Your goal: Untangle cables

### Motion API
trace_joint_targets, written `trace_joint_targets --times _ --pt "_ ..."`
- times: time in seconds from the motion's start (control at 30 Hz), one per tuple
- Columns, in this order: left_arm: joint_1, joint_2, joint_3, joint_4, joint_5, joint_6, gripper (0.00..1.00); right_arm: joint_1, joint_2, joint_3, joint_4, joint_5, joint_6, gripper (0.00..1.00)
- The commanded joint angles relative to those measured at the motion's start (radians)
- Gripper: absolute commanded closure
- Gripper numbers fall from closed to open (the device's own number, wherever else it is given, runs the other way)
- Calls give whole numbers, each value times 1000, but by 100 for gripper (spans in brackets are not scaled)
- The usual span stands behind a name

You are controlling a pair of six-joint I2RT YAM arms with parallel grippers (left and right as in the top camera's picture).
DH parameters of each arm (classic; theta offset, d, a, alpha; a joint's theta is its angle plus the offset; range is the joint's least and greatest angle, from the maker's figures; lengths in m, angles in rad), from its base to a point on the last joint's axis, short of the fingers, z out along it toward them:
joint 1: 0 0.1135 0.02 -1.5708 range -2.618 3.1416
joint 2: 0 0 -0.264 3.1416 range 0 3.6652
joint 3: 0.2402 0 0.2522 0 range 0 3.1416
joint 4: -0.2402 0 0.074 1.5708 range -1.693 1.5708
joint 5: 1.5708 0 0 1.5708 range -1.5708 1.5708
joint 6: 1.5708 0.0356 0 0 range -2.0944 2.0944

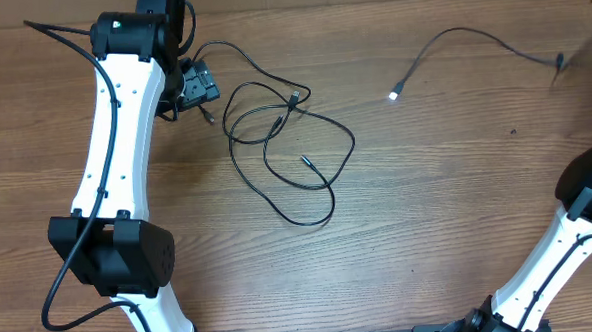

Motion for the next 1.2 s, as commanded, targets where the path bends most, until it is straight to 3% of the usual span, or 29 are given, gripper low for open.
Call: trace_joint_targets --times 0.0,0.07,0.1,0.13,0.2,0.4,0.6,0.77,1.03,1.17 --pt "-7 -10 0 1 -20 19 0 -23 8 8 5 30 -1 57" --pt "-7 -10 0 1 -20 19 0 -33 8 8 -8 26 -1 46" --pt "-7 -10 0 1 -20 19 0 -38 8 8 -24 25 -1 35" --pt "-7 -10 0 1 -20 19 0 -43 8 8 -48 18 -1 6" --pt "-7 -10 0 1 -20 19 0 -46 8 8 -88 -13 -3 0" --pt "-7 -10 0 1 -20 19 0 -46 6 8 -281 -184 -108 0" --pt "-7 -10 0 1 -20 19 0 -40 6 8 -658 -183 -107 0" --pt "-7 -10 0 1 -20 19 0 -29 7 8 -865 -134 -115 0" --pt "-7 -10 0 1 -20 19 0 29 7 -16 -1070 122 -128 0" --pt "-7 -10 0 1 -20 19 0 34 7 -130 -1051 143 -120 0"
